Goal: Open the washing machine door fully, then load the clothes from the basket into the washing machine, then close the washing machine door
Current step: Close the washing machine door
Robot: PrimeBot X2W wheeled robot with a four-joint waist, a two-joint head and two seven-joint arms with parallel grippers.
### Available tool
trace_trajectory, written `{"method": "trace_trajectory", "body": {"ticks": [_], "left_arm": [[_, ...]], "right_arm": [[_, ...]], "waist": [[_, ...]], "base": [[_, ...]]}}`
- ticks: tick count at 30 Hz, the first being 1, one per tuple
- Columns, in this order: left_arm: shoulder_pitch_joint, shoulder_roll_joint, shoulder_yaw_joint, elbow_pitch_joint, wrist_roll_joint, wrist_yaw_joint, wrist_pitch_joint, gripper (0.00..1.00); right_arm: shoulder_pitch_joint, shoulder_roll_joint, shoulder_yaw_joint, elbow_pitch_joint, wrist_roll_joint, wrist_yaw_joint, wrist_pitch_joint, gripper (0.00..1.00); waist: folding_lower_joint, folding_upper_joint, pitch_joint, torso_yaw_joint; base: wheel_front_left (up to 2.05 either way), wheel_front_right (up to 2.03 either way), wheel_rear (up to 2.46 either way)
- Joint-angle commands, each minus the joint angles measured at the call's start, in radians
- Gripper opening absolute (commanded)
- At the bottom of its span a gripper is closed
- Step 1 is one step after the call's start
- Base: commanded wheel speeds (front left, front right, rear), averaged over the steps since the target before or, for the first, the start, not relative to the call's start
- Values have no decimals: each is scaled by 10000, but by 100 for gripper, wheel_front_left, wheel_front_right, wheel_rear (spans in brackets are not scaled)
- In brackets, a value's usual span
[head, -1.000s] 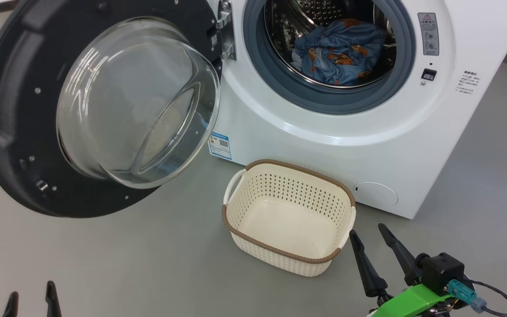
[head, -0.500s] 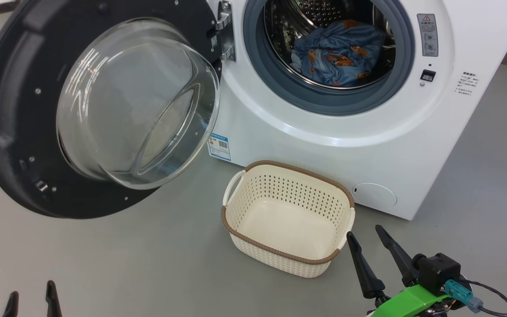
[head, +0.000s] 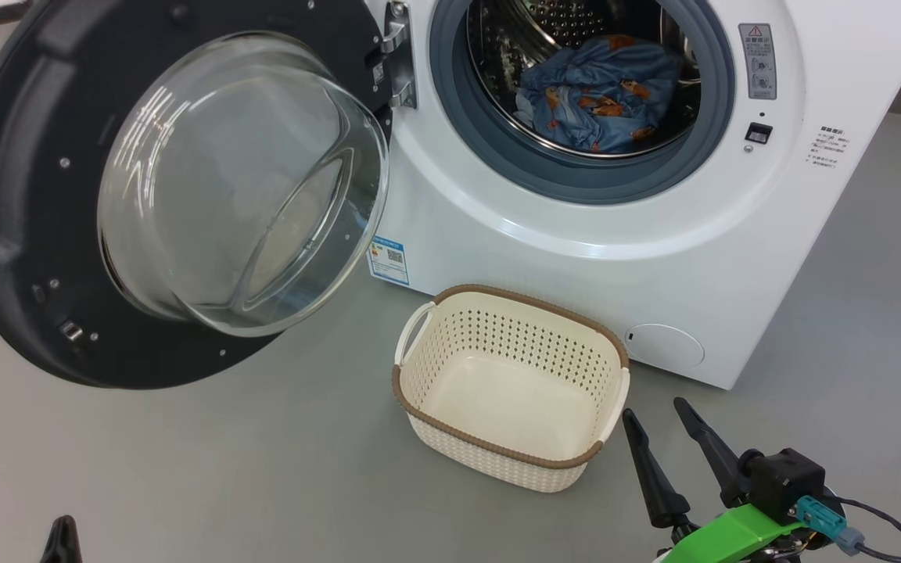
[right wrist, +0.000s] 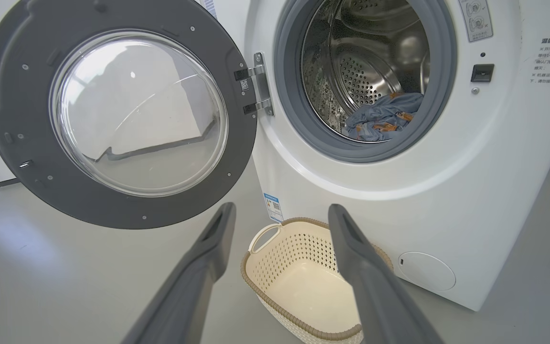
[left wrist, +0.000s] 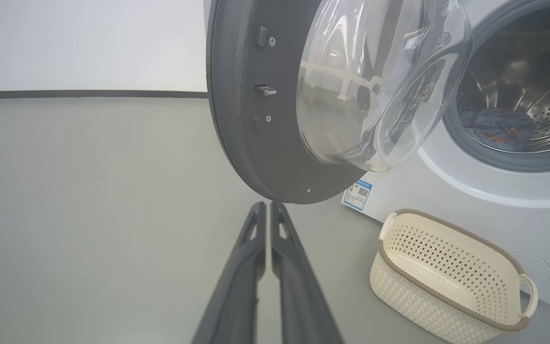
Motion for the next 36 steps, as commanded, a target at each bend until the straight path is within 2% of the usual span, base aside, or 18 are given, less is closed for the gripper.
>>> {"method": "trace_trajectory", "body": {"ticks": [1, 10, 15, 23, 26, 29, 36], "left_arm": [[-290, 128, 336, -211, -69, 5, -63, 0], [-595, 222, 782, -806, -160, -176, -63, 0], [-1170, 661, 1164, -1029, -523, -198, -63, 0], [-2111, 1570, 1459, -846, -2162, -203, -63, 0], [-2560, 2225, 1452, -441, -3131, -203, -63, 0], [-3019, 2643, 1569, 24, -4390, -204, -63, 0], [-4316, 3716, 1953, 1574, -8293, -204, 547, 0]], "right_arm": [[-167, 11, 236, -283, -68, 27, -120, 100], [-156, 11, 221, -302, 32, 27, -120, 100], [-159, 11, 186, -317, 86, 27, -120, 100], [-90, 11, 169, -377, 143, 27, -120, 100], [-70, 11, 160, -403, 137, 27, -120, 100], [-86, 11, 148, -429, 112, 27, -120, 100], [-168, 11, 225, -379, 132, 27, -120, 100]], "waist": [[0, 0, 6, 3], [0, 0, 65, 11], [0, 0, 73, 0], [0, 0, 94, -28], [0, 0, 126, -75], [0, 0, 191, -152], [0, 0, 371, -398]], "base": [[0, 0, 0], [0, 0, 0], [0, 0, 0], [0, 0, 0], [0, 0, 0], [0, 0, 0], [0, 0, 0]]}}
